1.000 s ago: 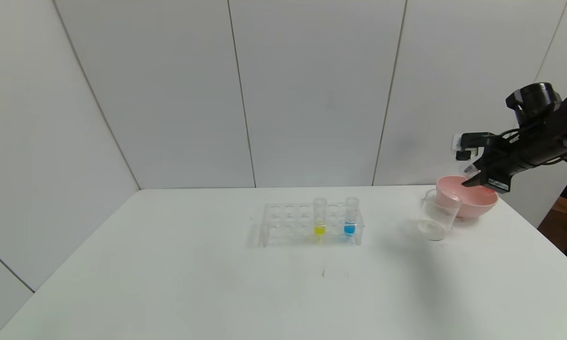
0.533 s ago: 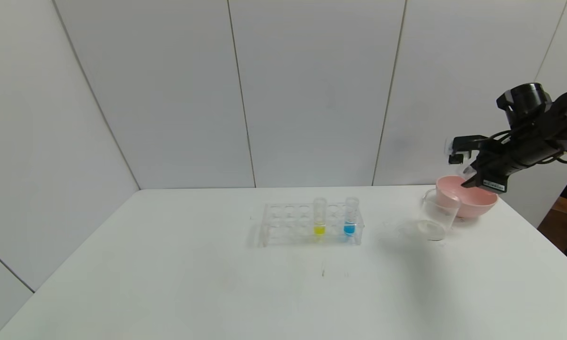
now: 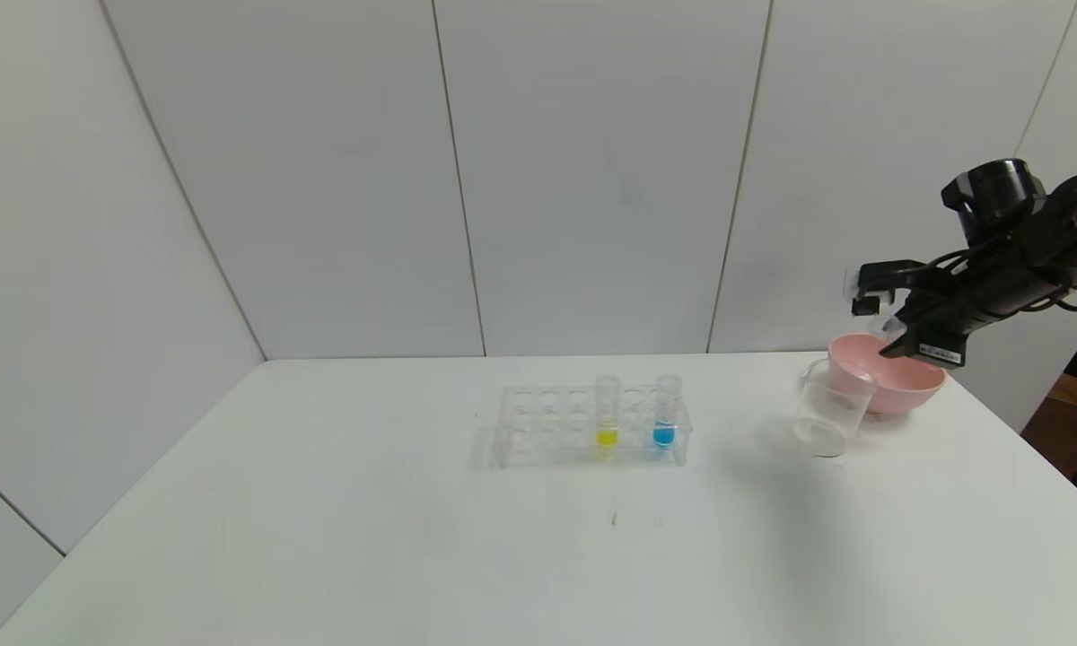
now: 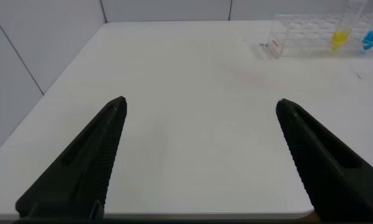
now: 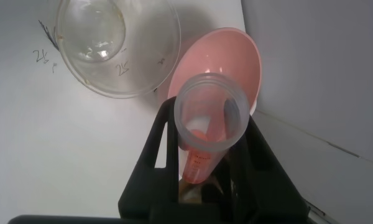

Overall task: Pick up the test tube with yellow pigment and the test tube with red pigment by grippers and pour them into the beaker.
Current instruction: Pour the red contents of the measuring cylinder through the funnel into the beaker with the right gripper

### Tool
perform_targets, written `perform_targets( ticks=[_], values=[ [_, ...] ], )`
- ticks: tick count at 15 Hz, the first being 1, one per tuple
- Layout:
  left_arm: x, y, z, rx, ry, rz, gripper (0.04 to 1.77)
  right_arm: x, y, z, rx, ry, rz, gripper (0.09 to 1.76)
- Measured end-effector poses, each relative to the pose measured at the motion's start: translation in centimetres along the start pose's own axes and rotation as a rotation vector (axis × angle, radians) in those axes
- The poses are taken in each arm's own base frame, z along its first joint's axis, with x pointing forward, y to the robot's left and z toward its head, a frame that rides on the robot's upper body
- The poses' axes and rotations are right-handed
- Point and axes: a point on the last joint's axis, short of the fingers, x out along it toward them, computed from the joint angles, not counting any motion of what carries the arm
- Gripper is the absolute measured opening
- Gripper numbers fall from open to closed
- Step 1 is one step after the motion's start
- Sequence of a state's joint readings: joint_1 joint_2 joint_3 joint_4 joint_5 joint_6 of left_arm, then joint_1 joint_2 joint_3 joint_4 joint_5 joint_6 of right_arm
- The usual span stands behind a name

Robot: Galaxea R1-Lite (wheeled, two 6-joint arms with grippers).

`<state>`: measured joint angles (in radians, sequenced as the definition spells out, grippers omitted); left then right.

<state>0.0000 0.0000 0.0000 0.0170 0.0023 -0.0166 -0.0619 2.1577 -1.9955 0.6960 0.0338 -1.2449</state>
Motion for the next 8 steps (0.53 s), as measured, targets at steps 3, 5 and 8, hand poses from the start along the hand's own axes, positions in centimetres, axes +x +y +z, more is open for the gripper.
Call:
perform_targets(
  ticks=[3,5,8],
  values=[
    [0.00,0.00,0.00,0.000,0.000,0.000,1.72,-0.09,0.08,-0.03,-0.005,0.004,0.007,0.53],
    [0.00,0.00,0.00,0.000,0.000,0.000,1.72,-0.19,0.00,-0.21,-0.012,0.021,0.000,0.53],
    [0.00,0.00,0.00,0.000,0.000,0.000,1.72,-0.31,0.09,-0.44,-0.016,0.052,0.006,0.53]
  ],
)
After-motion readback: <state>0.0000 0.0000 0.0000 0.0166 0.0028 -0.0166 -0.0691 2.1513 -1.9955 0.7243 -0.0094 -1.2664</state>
